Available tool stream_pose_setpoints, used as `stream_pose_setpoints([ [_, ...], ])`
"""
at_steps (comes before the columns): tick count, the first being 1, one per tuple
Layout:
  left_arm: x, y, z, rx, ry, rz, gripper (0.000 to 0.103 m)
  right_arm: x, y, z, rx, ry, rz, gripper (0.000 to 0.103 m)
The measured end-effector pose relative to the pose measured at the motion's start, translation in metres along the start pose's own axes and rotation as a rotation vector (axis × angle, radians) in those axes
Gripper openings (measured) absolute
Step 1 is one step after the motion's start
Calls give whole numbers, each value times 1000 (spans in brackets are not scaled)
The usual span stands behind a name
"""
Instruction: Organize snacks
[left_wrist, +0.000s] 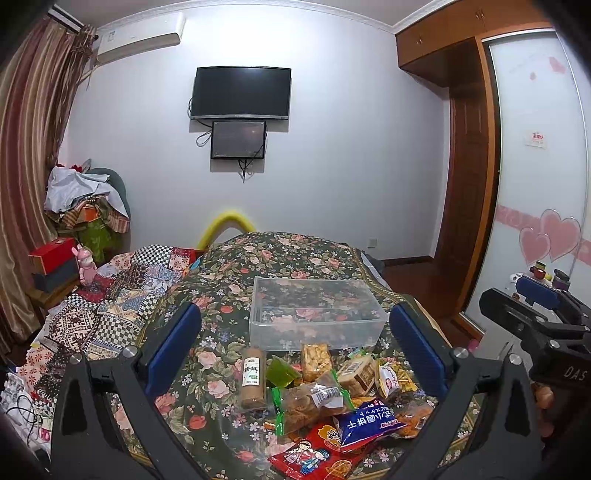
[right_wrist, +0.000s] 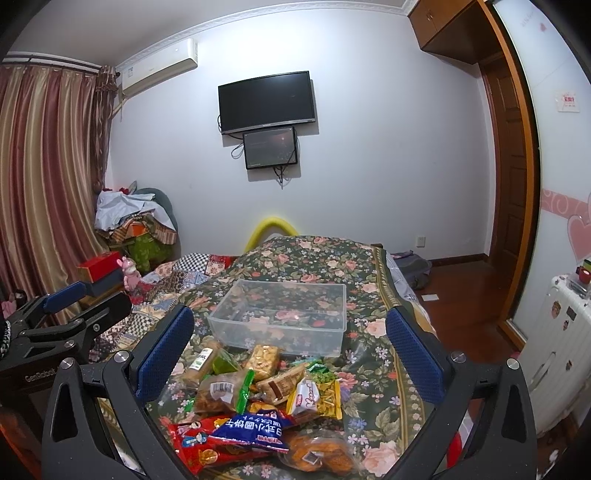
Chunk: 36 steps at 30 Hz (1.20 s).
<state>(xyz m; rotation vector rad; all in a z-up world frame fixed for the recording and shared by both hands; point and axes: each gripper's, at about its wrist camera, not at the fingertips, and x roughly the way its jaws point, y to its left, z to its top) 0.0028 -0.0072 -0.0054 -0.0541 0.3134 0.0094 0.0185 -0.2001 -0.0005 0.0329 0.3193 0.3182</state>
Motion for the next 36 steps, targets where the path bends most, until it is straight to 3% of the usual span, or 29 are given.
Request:
stream_pose_setpoints([
  [36, -2, -1, 3, 11, -4, 0, 103, -2, 1, 1, -5, 1, 8, 103],
])
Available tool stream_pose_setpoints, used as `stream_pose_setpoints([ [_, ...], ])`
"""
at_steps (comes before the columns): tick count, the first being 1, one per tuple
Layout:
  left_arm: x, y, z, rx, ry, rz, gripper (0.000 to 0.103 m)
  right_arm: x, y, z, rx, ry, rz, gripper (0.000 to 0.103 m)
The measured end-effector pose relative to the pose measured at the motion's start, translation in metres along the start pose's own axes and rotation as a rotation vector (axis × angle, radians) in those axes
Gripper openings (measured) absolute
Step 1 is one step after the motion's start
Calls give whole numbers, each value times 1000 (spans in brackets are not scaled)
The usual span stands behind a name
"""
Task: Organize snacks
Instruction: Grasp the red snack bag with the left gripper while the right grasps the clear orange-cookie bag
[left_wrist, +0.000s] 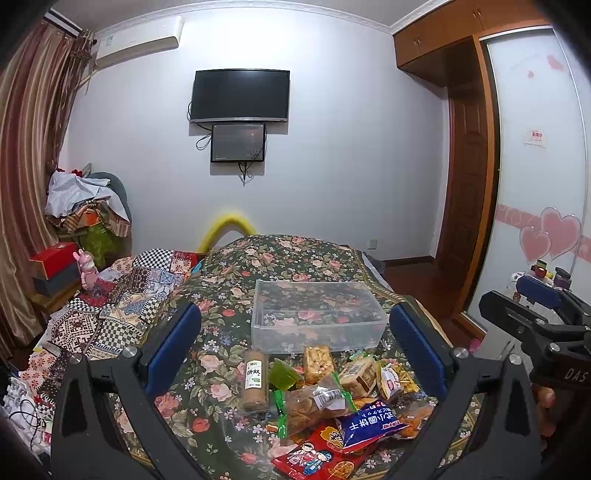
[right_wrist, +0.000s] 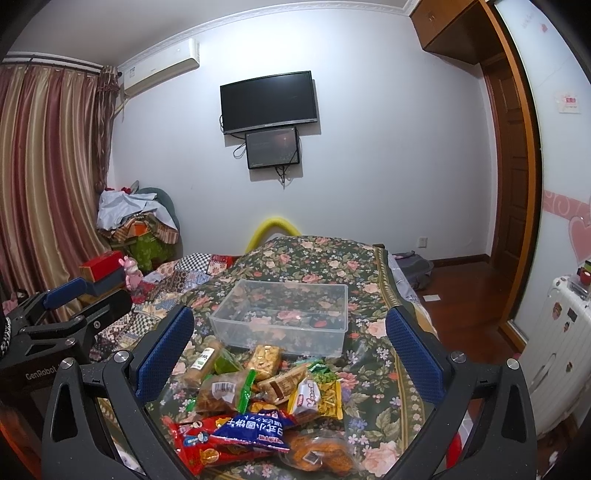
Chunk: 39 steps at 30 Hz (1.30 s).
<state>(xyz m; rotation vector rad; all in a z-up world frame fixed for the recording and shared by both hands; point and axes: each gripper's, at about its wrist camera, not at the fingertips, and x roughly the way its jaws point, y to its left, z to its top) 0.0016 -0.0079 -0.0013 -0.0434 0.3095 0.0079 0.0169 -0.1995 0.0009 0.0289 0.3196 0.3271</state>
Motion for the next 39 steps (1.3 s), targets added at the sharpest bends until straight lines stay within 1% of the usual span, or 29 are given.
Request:
stream_pose_setpoints([
  [5, 2, 1, 1, 3, 6, -5, 103, 1, -1, -1, 0, 4, 1, 103],
  [8, 5, 0, -1, 18, 13, -13, 103, 3, -4, -3, 2, 11, -15, 103],
  [12, 11, 0, -7, 30, 41, -52, 103, 8, -12, -7, 6, 47, -25, 103],
  [15, 21, -4, -14, 63, 97, -63, 103, 12, -21, -15, 7, 90, -26, 103],
  [20, 43, -10, -37, 84, 231, -105, 103, 20, -37, -33, 8, 183, -45, 103],
  [23, 52, -15, -54, 92, 291, -120, 97, 24, -47, -45, 20, 241, -39, 103],
  [25, 61, -16, -66, 84, 354, -140, 91, 29, -51, -55, 30, 284, -32, 103],
  [27, 69, -15, -78, 71, 412, -156, 88, 34, -54, -63, 38, 327, -19, 103],
  [32, 82, -16, -105, 64, 510, -187, 88, 46, -59, -88, 58, 423, 2, 103],
  [39, 94, -19, -134, 69, 615, -221, 88, 63, -63, -119, 86, 539, 21, 100],
])
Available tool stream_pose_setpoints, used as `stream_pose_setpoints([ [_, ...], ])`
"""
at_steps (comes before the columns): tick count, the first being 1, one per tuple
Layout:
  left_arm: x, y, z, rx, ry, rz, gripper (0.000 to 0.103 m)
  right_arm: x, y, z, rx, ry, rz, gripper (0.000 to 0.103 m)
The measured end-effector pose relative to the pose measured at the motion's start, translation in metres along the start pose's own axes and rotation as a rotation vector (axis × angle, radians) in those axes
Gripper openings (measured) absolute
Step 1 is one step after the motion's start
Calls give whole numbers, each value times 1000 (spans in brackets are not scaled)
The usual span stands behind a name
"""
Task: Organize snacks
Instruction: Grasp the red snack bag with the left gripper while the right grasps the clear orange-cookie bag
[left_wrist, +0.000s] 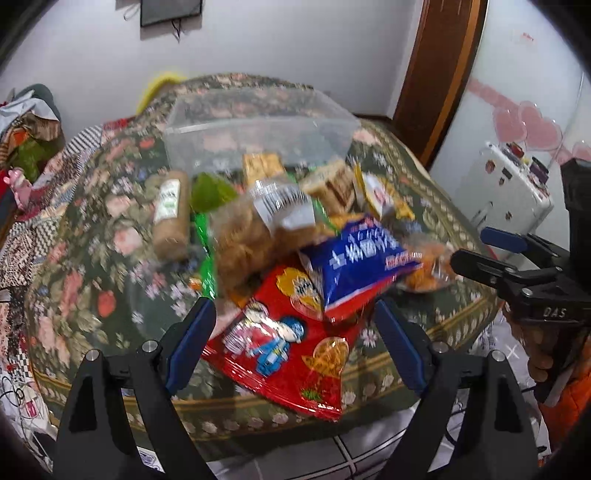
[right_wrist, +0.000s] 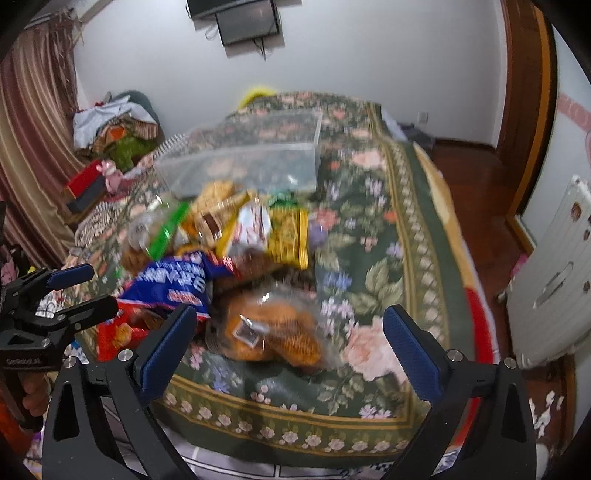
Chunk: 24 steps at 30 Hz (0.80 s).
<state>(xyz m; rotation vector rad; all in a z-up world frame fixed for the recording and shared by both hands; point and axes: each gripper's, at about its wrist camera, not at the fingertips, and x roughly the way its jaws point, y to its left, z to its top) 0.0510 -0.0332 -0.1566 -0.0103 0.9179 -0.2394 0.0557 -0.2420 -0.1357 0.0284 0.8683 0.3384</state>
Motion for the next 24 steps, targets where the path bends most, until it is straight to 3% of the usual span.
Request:
stream_pose_setpoints([
  [7, 28, -1, -5, 30, 60, 31, 91, 19, -4, -2, 16, 59, 10, 100],
  [17, 50, 4, -3, -11, 66, -28, 96, 41, -1, -4, 19, 117, 14, 98],
  [19, 51, 0, -4, 3, 55, -26, 95, 44, -1, -5, 21, 130, 25, 83],
  [24, 48, -1, -6, 18, 35, -39, 78, 42, -1, -6, 21, 122, 25, 69],
])
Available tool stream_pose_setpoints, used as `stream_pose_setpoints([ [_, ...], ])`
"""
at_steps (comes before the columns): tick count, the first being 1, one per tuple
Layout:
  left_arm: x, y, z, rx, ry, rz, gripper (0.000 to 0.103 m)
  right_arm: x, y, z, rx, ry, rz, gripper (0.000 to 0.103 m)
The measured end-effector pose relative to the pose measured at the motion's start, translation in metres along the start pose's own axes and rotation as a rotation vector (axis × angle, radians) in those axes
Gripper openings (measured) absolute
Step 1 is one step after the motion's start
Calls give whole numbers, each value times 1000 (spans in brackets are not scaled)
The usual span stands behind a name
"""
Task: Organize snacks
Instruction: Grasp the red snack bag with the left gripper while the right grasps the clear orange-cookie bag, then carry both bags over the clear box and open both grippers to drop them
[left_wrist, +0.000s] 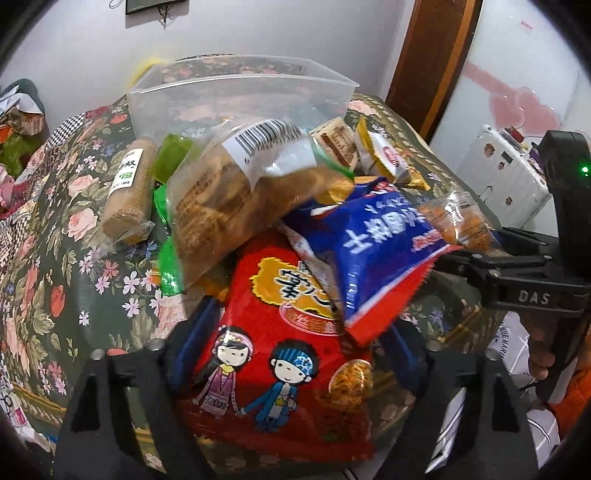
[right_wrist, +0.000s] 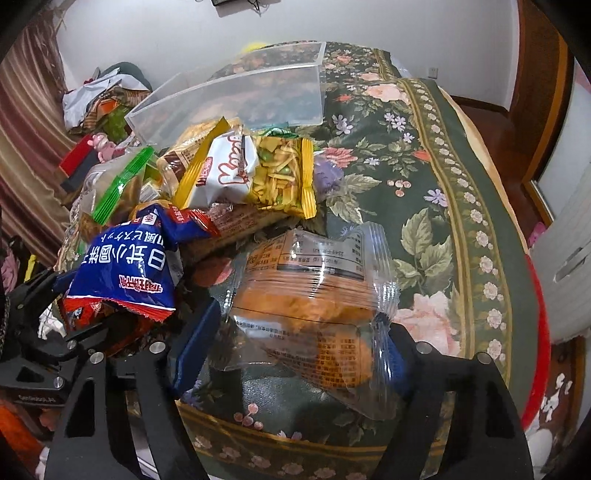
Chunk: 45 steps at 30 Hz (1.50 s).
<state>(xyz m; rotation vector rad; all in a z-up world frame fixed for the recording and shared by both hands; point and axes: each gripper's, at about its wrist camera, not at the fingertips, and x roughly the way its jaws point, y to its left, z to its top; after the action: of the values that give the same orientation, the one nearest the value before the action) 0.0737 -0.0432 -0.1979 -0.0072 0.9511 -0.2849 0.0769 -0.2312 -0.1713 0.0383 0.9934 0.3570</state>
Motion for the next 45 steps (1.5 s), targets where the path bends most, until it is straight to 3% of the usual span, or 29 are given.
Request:
stream_pose_setpoints([
  [1, -2, -1, -1, 5, -2, 0, 71, 0, 0, 1, 0, -1, 4, 64],
  [3, -3, 0, -2, 8, -4, 10, 67, -3, -2, 1, 5, -8, 7, 56],
  [13, -22, 17, -3, -50, -20, 54, 66, -24, 0, 2, -9, -73, -10, 55],
  [23, -84, 23, 11, -74, -175, 81, 67, -51, 11, 19, -40, -172, -12, 55],
  [32, -113, 23, 46, -78, -288, 89, 67, -59, 25, 40, -68, -242, 7, 55],
  [45, -105, 41, 103, -88, -358, 104, 67, -54, 45, 85, -116, -328, 45, 55],
])
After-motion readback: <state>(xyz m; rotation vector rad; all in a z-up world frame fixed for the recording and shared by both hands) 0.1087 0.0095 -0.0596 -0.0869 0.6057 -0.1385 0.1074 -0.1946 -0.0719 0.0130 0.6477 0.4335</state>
